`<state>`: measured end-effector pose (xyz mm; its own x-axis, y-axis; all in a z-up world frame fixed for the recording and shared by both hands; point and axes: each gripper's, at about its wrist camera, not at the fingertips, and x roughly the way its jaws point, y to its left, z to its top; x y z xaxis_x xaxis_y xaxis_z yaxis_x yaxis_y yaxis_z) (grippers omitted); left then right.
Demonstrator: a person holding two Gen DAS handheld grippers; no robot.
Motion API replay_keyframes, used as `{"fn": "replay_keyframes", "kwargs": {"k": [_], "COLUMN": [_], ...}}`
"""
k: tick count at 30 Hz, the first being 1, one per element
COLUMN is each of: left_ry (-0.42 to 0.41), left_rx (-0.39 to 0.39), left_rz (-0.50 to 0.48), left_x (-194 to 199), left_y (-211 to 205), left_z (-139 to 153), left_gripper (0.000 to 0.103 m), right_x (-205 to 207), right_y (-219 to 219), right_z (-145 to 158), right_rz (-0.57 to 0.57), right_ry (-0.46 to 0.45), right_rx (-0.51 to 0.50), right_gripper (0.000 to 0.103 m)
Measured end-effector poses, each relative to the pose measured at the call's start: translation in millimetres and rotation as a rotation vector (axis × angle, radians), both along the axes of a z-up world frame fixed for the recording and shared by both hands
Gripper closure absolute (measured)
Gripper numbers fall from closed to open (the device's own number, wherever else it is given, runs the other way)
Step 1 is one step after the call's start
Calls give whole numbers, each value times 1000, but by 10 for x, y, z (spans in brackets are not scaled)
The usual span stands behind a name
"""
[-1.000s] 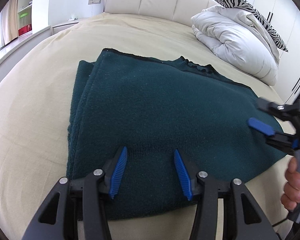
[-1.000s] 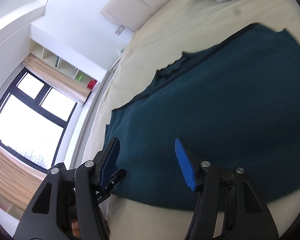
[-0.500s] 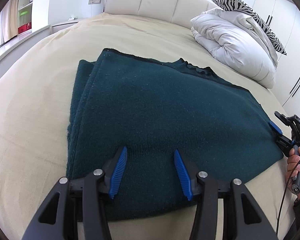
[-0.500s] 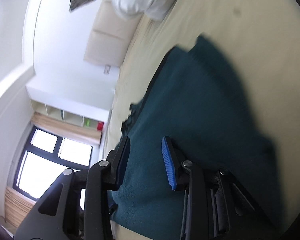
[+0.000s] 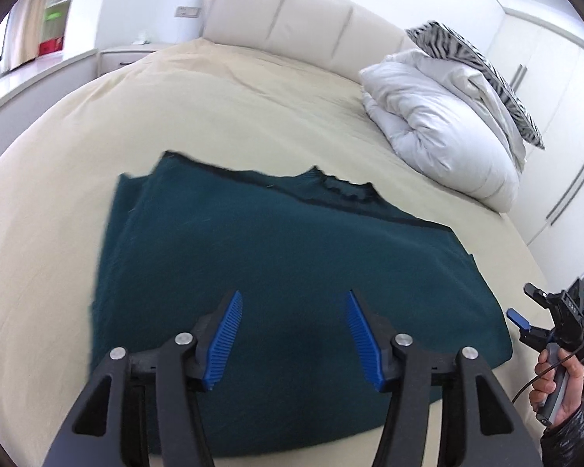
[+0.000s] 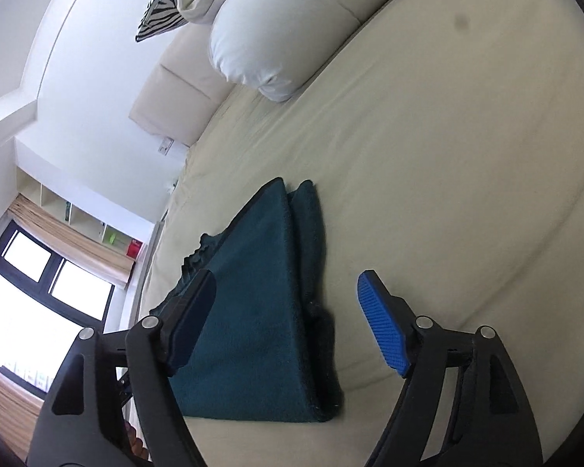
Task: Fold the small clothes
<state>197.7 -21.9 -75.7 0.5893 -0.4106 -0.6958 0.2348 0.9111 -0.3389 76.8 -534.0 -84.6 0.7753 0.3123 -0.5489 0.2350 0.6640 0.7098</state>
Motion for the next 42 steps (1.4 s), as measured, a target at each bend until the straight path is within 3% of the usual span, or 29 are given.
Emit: {"fn": "replay_keyframes", "kwargs": {"k": [5,7,10,16,21,28,33,38,42], "left_ry": [49,25,22,6,1,80,90,109,103], "left_rx": [145,206,225,171,145,52,61,5,2], "left_rz": [-59,-66,-72,-48,-52,-39,-57,-74,-79], "left_x": [187,170,168,193,270,413,425,458,454], "left_y": [-525,-675,-743,-580,-523,-306,-312,-228,-229], "left_z": [-125,-133,-169,-154,-132,-389,-402,-461,-479], "left_gripper": [40,39,39,40,40,40,40,41,41], "right_x": [256,255,280,319,395,516,749,932,986], "right_y": [86,73,79,136,180,222,347,425,451], "right_z": [-194,-218,-248,-214,-219,-237,-295,-414,-475], "right_rz": [57,52,58,90,99,158,216,233,232], "right_ry": [95,85,77,87,99,158,212,258,280], "right_rx": [25,41,56,26,60,106,119,157,173], "right_gripper": [28,28,29,28,28,30,46,66,74]}}
